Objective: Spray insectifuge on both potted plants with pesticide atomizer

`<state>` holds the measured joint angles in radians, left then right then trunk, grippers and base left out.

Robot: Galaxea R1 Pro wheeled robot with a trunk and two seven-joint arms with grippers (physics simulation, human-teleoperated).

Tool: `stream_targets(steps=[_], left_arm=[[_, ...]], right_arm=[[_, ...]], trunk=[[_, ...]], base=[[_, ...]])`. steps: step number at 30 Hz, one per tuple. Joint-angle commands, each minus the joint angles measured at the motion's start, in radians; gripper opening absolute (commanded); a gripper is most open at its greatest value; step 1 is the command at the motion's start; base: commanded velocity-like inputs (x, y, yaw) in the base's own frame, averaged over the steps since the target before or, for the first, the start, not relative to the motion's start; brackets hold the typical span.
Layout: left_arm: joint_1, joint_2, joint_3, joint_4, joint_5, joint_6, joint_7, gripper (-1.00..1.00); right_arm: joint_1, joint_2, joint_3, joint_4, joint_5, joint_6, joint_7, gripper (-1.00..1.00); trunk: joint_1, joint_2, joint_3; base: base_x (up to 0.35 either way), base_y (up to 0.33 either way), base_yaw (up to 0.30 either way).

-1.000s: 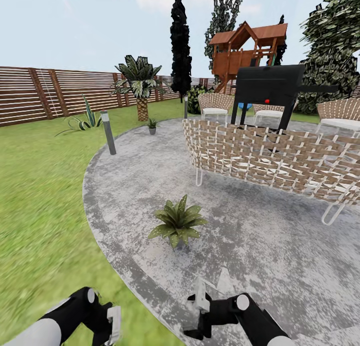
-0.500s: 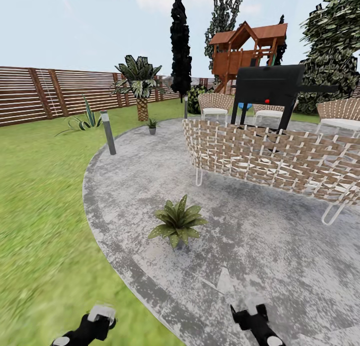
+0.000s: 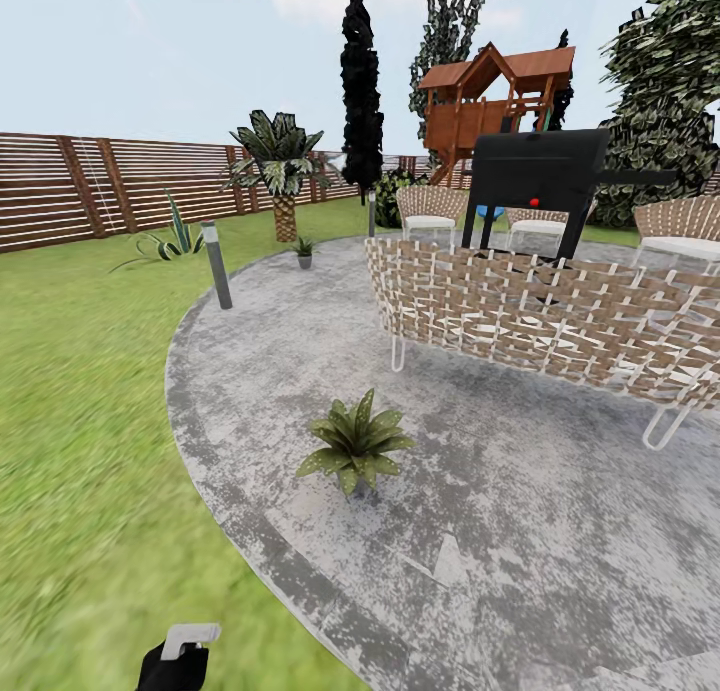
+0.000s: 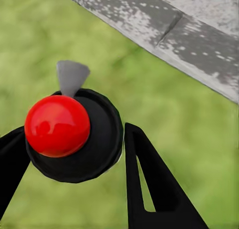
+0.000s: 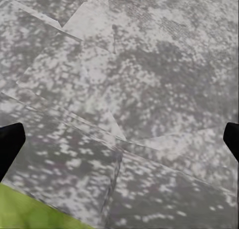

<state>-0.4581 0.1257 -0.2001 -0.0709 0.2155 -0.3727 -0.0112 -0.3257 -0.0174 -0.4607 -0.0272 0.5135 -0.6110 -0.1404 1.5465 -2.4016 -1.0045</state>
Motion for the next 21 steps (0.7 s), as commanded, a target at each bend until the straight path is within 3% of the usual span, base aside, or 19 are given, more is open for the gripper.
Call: stream_targets(steps=[1, 21], left_arm=[[-0.001, 0.001, -0.008, 0.001, 0.01, -0.003, -0.001, -1.0], [-0.001, 0.003, -0.008, 0.0, 0.009, -0.004, -0.001, -1.0]], right_arm=[[0.011, 0.0, -0.003, 0.002, 0.011, -0.002, -0.007, 1.0], [0.024, 0.002, -0.003, 0.001, 0.011, -0.003, -0.007, 1.0]], trunk=[[0.0, 0.0, -0.001], [0.0, 0.0, -0.001]], base=[[0.0, 0.0, 0.0], [0.0, 0.0, 0.0]])
